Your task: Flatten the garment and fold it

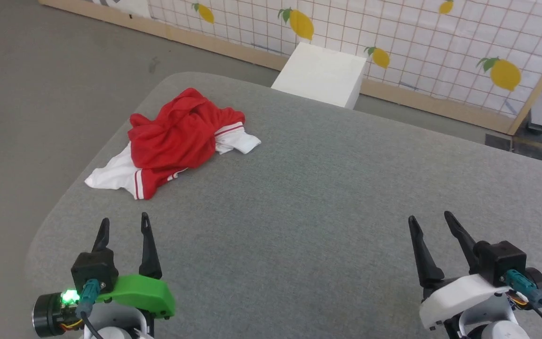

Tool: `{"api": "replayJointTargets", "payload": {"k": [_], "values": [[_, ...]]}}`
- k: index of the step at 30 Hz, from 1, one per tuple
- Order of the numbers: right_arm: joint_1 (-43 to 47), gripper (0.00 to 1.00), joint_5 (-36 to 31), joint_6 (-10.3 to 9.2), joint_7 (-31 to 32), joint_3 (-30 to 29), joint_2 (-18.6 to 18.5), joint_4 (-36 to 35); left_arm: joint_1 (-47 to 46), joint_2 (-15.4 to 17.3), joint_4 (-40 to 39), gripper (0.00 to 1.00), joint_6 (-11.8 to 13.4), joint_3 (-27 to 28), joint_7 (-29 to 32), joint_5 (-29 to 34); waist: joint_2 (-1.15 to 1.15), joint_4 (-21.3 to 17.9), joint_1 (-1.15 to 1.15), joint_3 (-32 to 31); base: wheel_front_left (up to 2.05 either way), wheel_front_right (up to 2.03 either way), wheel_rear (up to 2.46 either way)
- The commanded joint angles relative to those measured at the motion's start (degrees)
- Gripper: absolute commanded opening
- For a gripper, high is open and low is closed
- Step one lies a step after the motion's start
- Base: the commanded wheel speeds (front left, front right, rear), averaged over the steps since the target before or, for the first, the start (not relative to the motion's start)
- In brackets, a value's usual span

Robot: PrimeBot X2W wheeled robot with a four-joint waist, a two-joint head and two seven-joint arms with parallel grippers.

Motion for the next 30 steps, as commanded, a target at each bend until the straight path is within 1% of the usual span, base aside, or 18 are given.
{"api": "replayJointTargets", "payload": {"k": [1, 9, 17, 30], "values": [[-1.12, 1.00, 0.69, -0.06, -0.51, 0.07, 0.06, 0.23, 0.75, 0.12, -0.18, 1.00, 0.66, -0.25, -0.55, -0.43, 0.00, 0.87, 0.00, 0.27, 0.00, 0.00, 0.00], [-1.67, 1.00, 1.16, -0.06, -0.93, 0.49, 0.07, 0.75, 0.44, 0.40, 0.61, 1.00, 1.23, 0.13, -1.51, -1.36, 0.00, 3.11, 0.00, 0.76, 0.00, 0.00, 0.00], [-1.84, 1.00, 1.59, -0.07, -1.55, 0.53, 0.07, 1.32, 1.06, 0.23, 0.31, 1.00, 2.69, -0.33, -2.45, -1.77, 0.00, 5.32, 0.00, 0.97, 0.00, 0.00, 0.00], [-2.17, 1.00, 1.99, -0.08, -2.45, 0.90, 0.09, 1.94, 0.85, 0.74, 2.25, 1.00, 3.26, 0.07, -3.97, -3.02, 0.00, 9.89, 0.00, 0.62, 0.00, 0.00, 0.00]]}}
